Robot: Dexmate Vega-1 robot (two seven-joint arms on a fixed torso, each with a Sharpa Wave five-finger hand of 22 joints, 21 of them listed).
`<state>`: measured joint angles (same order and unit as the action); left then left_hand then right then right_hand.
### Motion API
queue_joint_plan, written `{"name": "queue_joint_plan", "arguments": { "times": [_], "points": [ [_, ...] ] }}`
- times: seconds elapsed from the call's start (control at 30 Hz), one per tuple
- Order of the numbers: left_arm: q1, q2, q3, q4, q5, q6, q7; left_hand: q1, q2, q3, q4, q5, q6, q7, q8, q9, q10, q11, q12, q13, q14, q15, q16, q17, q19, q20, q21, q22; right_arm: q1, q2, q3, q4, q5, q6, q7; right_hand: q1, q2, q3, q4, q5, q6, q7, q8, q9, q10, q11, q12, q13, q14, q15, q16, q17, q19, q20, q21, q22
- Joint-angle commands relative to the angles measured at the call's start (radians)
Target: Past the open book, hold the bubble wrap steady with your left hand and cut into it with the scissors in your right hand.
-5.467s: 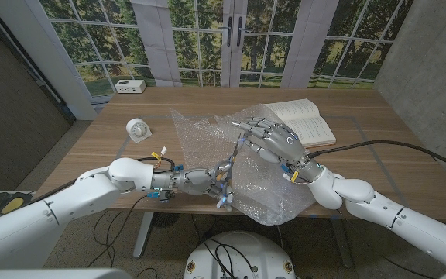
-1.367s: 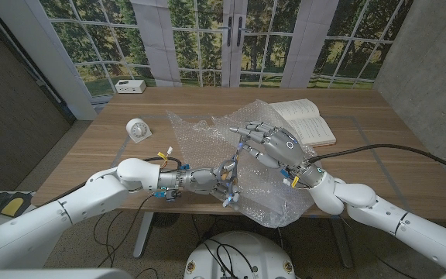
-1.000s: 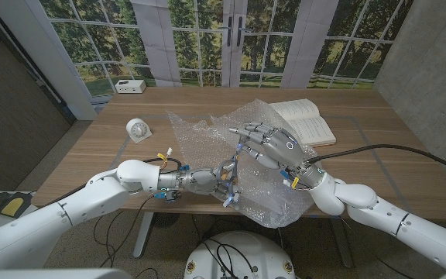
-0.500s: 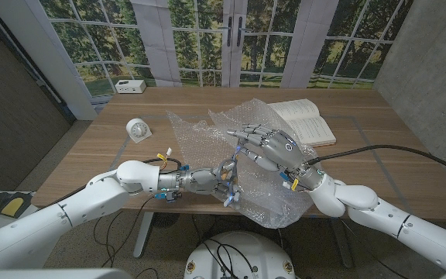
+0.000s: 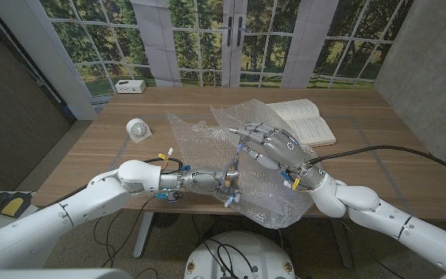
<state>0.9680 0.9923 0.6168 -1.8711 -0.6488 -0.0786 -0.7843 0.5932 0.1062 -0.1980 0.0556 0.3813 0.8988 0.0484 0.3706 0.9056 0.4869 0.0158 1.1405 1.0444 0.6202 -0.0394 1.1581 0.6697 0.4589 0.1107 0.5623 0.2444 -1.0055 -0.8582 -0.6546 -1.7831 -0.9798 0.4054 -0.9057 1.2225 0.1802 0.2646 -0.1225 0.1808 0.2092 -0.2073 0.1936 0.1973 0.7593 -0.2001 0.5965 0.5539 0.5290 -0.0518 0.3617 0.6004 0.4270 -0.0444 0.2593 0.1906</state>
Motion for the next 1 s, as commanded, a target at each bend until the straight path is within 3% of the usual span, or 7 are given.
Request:
{"name": "queue_joint_plan", "arguments": {
  "times": [0.03, 0.53, 0.6, 0.73, 0.77, 0.9, 1.0],
  "points": [
    [0.009, -0.002, -0.002, 0.002, -0.008, -0.005, 0.009, 0.024, 0.007, 0.008, -0.002, -0.014, 0.082, 0.072, 0.003, 0.001, 0.012, -0.016, 0.004, 0.009, 0.008, -0.002, 0.009, 0.003, 0.010, -0.005, 0.007, 0.005, -0.008, -0.004, 0.005, -0.013, -0.011, 0.003, -0.005, 0.012, -0.002, 0.000, 0.005, 0.005, 0.013, 0.000, 0.009, 0.004, 0.009, -0.001, 0.007, 0.004, 0.011, -0.189, -0.003, 0.003, 0.011, -0.052, 0.005, 0.003],
    [0.026, -0.012, -0.012, 0.016, -0.030, -0.022, 0.023, 0.007, 0.026, 0.006, 0.014, -0.068, 0.087, 0.069, 0.000, 0.000, 0.024, -0.018, 0.000, 0.005, 0.023, -0.007, 0.006, 0.007, 0.016, -0.002, 0.014, 0.008, -0.017, -0.012, 0.004, -0.028, -0.021, 0.007, 0.005, 0.013, -0.002, 0.000, 0.005, 0.005, 0.018, 0.001, 0.009, 0.005, 0.008, -0.001, 0.009, 0.002, 0.014, -0.189, -0.006, 0.008, 0.012, -0.052, 0.006, 0.003],
    [0.030, -0.016, -0.014, 0.019, -0.030, -0.030, 0.029, 0.076, 0.086, 0.068, -0.011, -0.090, 0.093, 0.069, 0.006, 0.006, 0.028, -0.023, 0.003, 0.016, 0.017, -0.008, 0.013, 0.022, 0.020, 0.000, 0.022, 0.013, -0.017, -0.011, 0.003, -0.030, -0.023, 0.009, 0.007, 0.013, -0.002, 0.000, 0.005, 0.005, 0.019, 0.001, 0.008, 0.005, 0.007, -0.001, 0.009, 0.001, 0.014, -0.189, -0.007, 0.009, 0.012, -0.052, 0.006, 0.003],
    [0.029, -0.026, -0.012, 0.028, -0.034, -0.040, 0.022, 0.182, 0.109, 0.205, -0.041, -0.108, 0.090, 0.065, 0.015, 0.021, 0.027, -0.021, 0.001, 0.030, 0.010, -0.012, 0.014, 0.041, 0.012, 0.001, 0.037, 0.026, -0.016, -0.008, 0.001, -0.029, -0.024, 0.009, 0.010, 0.013, -0.002, 0.000, 0.005, 0.005, 0.018, 0.001, 0.008, 0.005, 0.007, -0.001, 0.009, 0.000, 0.015, -0.189, -0.007, 0.009, 0.011, -0.052, 0.006, 0.003],
    [0.030, -0.028, -0.013, 0.027, -0.028, -0.049, 0.026, 0.237, 0.109, 0.307, -0.048, -0.106, 0.082, 0.063, 0.022, 0.036, 0.033, -0.025, -0.003, 0.034, 0.005, -0.007, 0.007, 0.050, 0.004, 0.003, 0.048, 0.036, -0.016, -0.007, 0.002, -0.029, -0.025, 0.008, 0.009, 0.013, -0.002, 0.000, 0.005, 0.005, 0.018, 0.001, 0.008, 0.005, 0.007, -0.001, 0.009, 0.000, 0.015, -0.189, -0.007, 0.009, 0.011, -0.052, 0.006, 0.003],
    [0.026, -0.034, -0.007, 0.024, -0.023, -0.048, 0.022, 0.355, 0.107, 0.512, -0.087, -0.090, 0.061, 0.045, 0.032, 0.049, 0.025, -0.048, -0.010, 0.058, 0.009, -0.033, -0.007, 0.086, -0.005, -0.004, 0.085, 0.057, -0.020, -0.009, 0.007, -0.033, -0.024, 0.002, 0.007, 0.013, -0.002, 0.000, 0.005, 0.005, 0.018, 0.001, 0.008, 0.005, 0.007, -0.001, 0.009, 0.000, 0.015, -0.189, -0.008, 0.010, 0.011, -0.052, 0.006, 0.003],
    [0.023, -0.033, -0.004, 0.021, -0.014, -0.045, 0.023, 0.377, 0.106, 0.558, -0.094, -0.088, 0.055, 0.039, 0.040, 0.058, 0.021, -0.056, -0.013, 0.067, 0.011, -0.034, -0.015, 0.094, -0.006, -0.009, 0.098, 0.064, -0.025, -0.010, 0.012, -0.036, -0.022, -0.004, 0.004, 0.013, -0.002, 0.000, 0.005, 0.005, 0.018, 0.001, 0.007, 0.005, 0.007, -0.001, 0.009, 0.000, 0.015, -0.189, -0.008, 0.010, 0.011, -0.052, 0.006, 0.003]
  ]
}}
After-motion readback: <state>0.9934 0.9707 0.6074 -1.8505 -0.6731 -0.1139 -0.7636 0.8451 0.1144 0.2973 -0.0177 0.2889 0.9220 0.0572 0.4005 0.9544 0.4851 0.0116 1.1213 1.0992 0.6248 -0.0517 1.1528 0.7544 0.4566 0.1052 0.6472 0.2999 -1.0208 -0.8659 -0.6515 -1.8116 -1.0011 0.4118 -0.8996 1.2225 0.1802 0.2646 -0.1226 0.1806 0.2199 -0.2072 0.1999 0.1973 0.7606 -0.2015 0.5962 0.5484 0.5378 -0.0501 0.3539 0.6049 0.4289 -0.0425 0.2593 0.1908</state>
